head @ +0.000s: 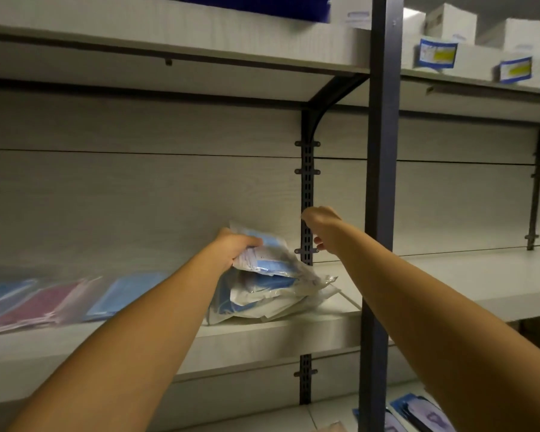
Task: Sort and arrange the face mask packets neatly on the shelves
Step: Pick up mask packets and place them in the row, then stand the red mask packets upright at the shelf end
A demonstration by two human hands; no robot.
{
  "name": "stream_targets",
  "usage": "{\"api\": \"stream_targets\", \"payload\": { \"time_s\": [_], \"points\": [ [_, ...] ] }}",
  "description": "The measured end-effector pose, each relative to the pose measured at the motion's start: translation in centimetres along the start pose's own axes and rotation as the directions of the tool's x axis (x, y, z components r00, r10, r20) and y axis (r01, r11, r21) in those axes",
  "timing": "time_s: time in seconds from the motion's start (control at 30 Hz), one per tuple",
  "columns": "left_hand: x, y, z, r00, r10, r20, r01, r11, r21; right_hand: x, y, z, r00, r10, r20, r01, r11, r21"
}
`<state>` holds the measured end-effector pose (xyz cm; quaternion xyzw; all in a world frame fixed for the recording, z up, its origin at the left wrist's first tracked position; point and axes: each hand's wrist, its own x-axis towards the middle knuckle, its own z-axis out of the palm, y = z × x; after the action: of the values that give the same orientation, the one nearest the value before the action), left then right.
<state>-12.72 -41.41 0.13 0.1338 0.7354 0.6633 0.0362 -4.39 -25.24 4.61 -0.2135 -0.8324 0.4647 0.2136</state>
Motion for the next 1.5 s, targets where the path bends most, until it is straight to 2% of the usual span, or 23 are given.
{"api": "stream_targets", "payload": {
  "time_s": [0.07,0.2,0.33,0.43,0.8,0.93,1.13,1.33,1.5],
  "points": [
    [0.3,-0.3,0.3,1.000,0.022,-0.013,-0.022,0.998,0.052,-0.1,0.3,-0.1,1.000,0.007,-0.006,-0.007,1.000,-0.018],
    [1.2,-0.7,-0.1,1.000,-0.002,-0.014,0.006,0.963,0.269,-0.2,0.5,-0.6,0.999,0.042,0.023,-0.042,0.999,0.010],
    [1.3,-1.0,-0.6,0.999,0.012,-0.030,0.004,0.870,0.494,0.3,1.1,-0.3,0.996,0.080,0.046,-0.084,0.993,0.087],
    [1.2,-0.8,-0.8,0.998,0.043,-0.038,-0.012,0.804,0.595,0.7,1.5,0.0,0.998,0.056,0.031,-0.057,0.997,0.057],
    [0.2,-0.2,-1.9,0.988,0.152,-0.012,-0.097,0.687,0.720,0.0,1.8,0.2,0.991,-0.053,0.122,0.051,0.999,0.019],
    [-0.6,0.1,-3.4,0.975,0.221,-0.025,-0.121,0.619,0.776,0.2,1.8,0.6,0.985,-0.131,0.109,0.142,0.984,-0.110],
    [-2.6,-0.1,-7.1,0.962,0.267,-0.061,-0.084,0.502,0.861,-0.7,0.6,1.7,0.950,-0.302,0.082,0.309,0.864,-0.398],
    [-5.9,-1.0,-12.6,0.928,0.331,-0.171,0.031,0.389,0.921,-2.4,-1.2,4.8,0.844,-0.484,0.233,0.523,0.640,-0.564],
    [-9.7,-1.5,-17.0,0.908,0.326,-0.262,0.168,0.289,0.942,-4.4,-3.1,8.2,0.747,-0.559,0.361,0.646,0.482,-0.591]
  ]
}}
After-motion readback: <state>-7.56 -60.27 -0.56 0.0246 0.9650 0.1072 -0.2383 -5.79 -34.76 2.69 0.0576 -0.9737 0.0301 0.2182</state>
